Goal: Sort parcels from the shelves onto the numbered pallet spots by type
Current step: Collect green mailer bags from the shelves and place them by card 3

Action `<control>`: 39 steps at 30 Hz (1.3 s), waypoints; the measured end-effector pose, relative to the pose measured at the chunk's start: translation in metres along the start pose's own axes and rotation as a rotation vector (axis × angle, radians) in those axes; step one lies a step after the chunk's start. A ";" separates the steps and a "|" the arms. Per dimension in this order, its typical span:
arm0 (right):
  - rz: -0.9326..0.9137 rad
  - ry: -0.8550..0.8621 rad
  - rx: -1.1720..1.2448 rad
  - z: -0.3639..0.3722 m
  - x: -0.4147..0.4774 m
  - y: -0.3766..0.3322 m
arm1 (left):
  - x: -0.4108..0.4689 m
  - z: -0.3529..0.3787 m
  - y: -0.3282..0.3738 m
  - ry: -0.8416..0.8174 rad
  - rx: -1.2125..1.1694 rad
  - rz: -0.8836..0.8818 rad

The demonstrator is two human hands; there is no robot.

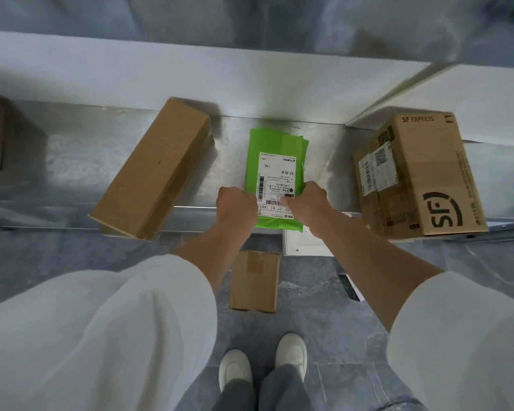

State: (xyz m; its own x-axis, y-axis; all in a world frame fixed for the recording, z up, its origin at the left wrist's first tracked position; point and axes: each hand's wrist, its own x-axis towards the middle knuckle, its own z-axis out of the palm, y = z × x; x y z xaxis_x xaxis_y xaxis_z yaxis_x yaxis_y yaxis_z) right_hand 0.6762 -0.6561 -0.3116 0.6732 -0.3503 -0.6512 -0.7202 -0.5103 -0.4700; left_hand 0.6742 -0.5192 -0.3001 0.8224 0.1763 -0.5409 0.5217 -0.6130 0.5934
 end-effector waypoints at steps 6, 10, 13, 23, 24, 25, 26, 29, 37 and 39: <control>0.058 -0.142 0.163 -0.007 -0.026 0.017 | -0.006 -0.006 -0.024 -0.026 -0.167 -0.103; 0.014 -0.157 0.180 -0.018 -0.060 0.022 | -0.026 -0.005 -0.050 -0.094 -0.270 -0.145; -0.109 -0.142 0.158 -0.024 -0.085 0.022 | -0.054 -0.012 -0.061 -0.101 -0.374 -0.121; -0.376 -0.205 0.171 -0.054 -0.205 0.032 | -0.165 -0.061 -0.068 0.030 -0.516 0.003; -0.401 -0.201 0.188 -0.052 -0.221 0.035 | -0.179 -0.064 -0.073 0.059 -0.529 0.003; -0.430 -0.199 0.201 -0.051 -0.239 0.040 | -0.193 -0.068 -0.079 0.090 -0.538 0.008; -0.456 -0.198 0.211 -0.050 -0.255 0.046 | -0.210 -0.072 -0.082 0.118 -0.541 0.024; -0.495 -0.183 0.238 -0.059 -0.308 0.071 | -0.270 -0.080 -0.082 0.146 -0.576 0.077; -0.563 -0.119 0.170 -0.128 -0.461 0.119 | -0.457 -0.115 -0.055 0.192 -0.665 0.254; -0.615 -0.104 0.192 -0.142 -0.504 0.126 | -0.505 -0.128 -0.052 0.194 -0.694 0.306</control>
State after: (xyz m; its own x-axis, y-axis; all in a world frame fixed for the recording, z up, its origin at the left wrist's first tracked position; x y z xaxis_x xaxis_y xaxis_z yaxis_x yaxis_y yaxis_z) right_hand 0.2702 -0.6554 0.0424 0.9593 0.0434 -0.2789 -0.2321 -0.4408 -0.8671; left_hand 0.2610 -0.4773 0.0188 0.9440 0.2482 -0.2175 0.2356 -0.0454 0.9708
